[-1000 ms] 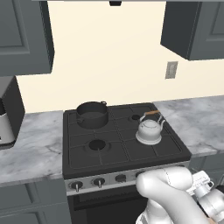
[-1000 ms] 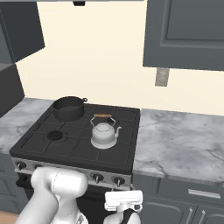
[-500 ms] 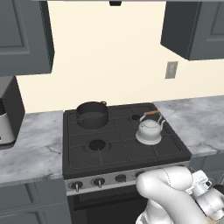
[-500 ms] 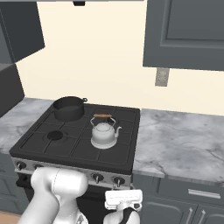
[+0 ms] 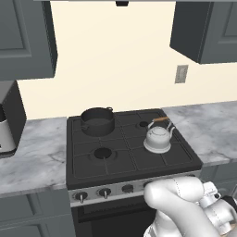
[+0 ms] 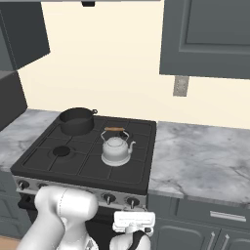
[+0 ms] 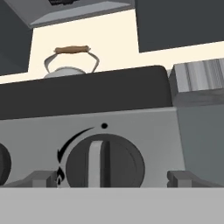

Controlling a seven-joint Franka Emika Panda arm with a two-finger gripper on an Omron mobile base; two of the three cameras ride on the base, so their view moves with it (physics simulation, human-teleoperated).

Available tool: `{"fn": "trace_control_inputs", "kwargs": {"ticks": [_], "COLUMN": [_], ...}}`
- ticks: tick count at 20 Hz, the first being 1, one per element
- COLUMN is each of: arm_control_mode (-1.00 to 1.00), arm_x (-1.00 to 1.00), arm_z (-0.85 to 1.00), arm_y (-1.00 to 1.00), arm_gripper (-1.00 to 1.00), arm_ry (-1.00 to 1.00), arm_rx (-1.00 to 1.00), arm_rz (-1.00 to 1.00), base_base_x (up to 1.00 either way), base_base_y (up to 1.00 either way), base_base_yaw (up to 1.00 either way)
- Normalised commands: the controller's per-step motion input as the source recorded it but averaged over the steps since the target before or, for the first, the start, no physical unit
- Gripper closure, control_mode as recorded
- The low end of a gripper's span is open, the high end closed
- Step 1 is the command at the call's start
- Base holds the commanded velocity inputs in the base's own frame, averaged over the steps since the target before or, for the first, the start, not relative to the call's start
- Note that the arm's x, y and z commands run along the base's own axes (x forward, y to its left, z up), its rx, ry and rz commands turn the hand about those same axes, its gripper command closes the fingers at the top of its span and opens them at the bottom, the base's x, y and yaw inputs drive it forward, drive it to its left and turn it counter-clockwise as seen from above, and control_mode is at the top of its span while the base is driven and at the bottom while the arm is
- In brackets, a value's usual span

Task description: Pick the kettle from the counter and place it on a stove burner. Then turn the burner on.

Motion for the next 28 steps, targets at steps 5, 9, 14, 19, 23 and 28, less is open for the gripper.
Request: {"fn": "trace_control_inputs", "kwargs": {"ticks": [5, 9, 14, 19, 23, 28], "arm_control_mode": [-1.0, -1.0, -1.0, -1.0, -1.0, -1.0], "arm_x": [0.08, 0.06, 0.07, 0.04, 0.01, 0.09], "arm_z": [0.0, 0.0, 0.0, 0.0, 0.0, 0.0], "arm_y": [0.0, 0.0, 0.0, 0.0, 0.0, 0.0], "arm_gripper": [-1.0, -1.0, -1.0, -1.0, -1.0, 1.0], "arm_ry": [0.04, 0.03, 0.03, 0.02, 0.02, 0.02], "arm_rx": [0.0, 0.0, 0.0, 0.0, 0.0, 0.0], "arm_rz": [-0.09, -0.08, -0.06, -0.04, -0.04, 0.0], "base_base_x": [0.0, 0.0, 0.0, 0.0, 0.0, 0.0], "base_base_y": [0.0, 0.0, 0.0, 0.0, 0.0, 0.0], "base_base_yaw": [0.0, 0.0, 0.0, 0.0, 0.0, 0.0]}}
